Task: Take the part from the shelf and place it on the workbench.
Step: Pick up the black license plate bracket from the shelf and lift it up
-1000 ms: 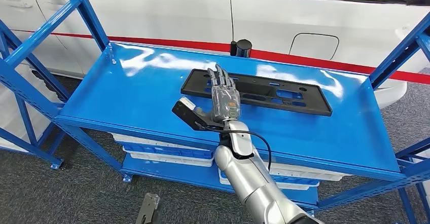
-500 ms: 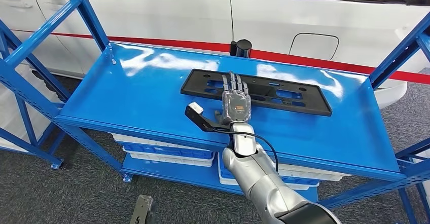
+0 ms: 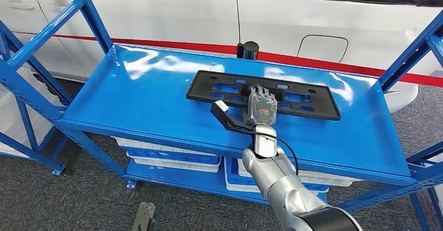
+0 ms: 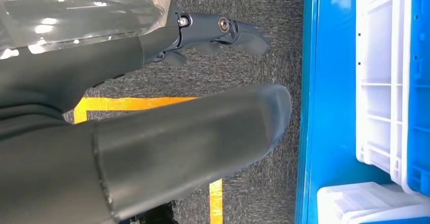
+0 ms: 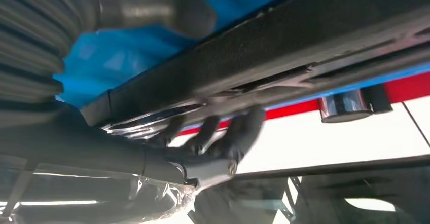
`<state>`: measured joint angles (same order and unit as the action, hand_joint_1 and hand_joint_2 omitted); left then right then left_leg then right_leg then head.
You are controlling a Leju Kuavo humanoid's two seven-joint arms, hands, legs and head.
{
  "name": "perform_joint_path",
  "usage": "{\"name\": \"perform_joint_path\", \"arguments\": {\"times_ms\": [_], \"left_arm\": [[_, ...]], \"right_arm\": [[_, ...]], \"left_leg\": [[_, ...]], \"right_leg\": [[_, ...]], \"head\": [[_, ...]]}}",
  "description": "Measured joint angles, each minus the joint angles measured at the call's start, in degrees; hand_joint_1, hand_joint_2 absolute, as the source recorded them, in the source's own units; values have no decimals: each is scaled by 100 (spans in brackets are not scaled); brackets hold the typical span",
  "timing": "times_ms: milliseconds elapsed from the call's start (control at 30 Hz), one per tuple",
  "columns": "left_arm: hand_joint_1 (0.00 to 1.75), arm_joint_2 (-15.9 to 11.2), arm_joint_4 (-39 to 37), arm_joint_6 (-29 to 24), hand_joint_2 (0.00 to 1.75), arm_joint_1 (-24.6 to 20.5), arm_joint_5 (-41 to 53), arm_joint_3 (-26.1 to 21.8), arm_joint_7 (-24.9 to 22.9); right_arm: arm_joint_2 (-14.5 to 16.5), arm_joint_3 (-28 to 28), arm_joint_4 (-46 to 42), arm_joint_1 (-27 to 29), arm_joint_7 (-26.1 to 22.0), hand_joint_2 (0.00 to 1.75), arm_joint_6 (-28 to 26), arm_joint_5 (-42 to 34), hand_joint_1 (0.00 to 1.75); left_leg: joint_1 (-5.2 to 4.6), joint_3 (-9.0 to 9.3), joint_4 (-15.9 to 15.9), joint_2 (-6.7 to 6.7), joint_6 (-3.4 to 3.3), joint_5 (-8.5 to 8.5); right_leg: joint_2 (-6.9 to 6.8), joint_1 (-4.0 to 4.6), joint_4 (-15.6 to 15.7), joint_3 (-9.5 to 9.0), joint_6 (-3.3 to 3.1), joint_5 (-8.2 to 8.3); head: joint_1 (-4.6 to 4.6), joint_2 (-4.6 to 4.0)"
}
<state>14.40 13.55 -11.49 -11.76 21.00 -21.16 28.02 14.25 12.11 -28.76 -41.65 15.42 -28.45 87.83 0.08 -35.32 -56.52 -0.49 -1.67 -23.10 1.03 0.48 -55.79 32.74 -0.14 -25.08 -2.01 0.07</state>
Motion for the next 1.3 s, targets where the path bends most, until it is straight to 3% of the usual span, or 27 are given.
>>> {"name": "perform_joint_path", "arguments": {"times_ms": [633,833,967,1067,1200,1300], "left_arm": [[0,-6,0,-1,0,-6,79,0,-45],[0,-5,0,-117,0,-41,159,0,9],[0,14,-1,-420,175,-84,223,0,106],[0,63,-2,-479,175,-113,259,4,-23],[0,163,-2,-532,175,-125,441,54,6],[0,253,-2,-534,175,-155,557,120,59]], "right_arm": [[-46,-37,-22,15,58,175,-18,6,175],[-91,168,-531,250,93,175,-216,6,175],[-204,565,-1694,569,178,175,-292,6,175],[-411,1017,-2833,717,482,175,-195,6,175],[-927,1598,-4168,726,1073,175,-15,7,175],[-1317,1782,-4979,734,1050,175,-27,7,175]], "left_leg": [[1,0,0,0,1,-1],[1,-1,0,0,1,-1],[1,-4,-1,0,1,-1],[0,-7,-1,0,1,-1],[0,-9,-1,-2,0,-1],[-3,-9,-2,-2,-1,-2]], "right_leg": [[-1,5,0,0,-1,-1],[-1,4,-1,1,0,-1],[-1,2,0,6,0,-1],[-1,2,0,10,-1,-1],[-1,-3,1,10,0,-1],[-2,-8,1,9,0,0]], "head": [[1,0],[2,0],[0,0],[-1,0],[0,0],[2,0]]}}
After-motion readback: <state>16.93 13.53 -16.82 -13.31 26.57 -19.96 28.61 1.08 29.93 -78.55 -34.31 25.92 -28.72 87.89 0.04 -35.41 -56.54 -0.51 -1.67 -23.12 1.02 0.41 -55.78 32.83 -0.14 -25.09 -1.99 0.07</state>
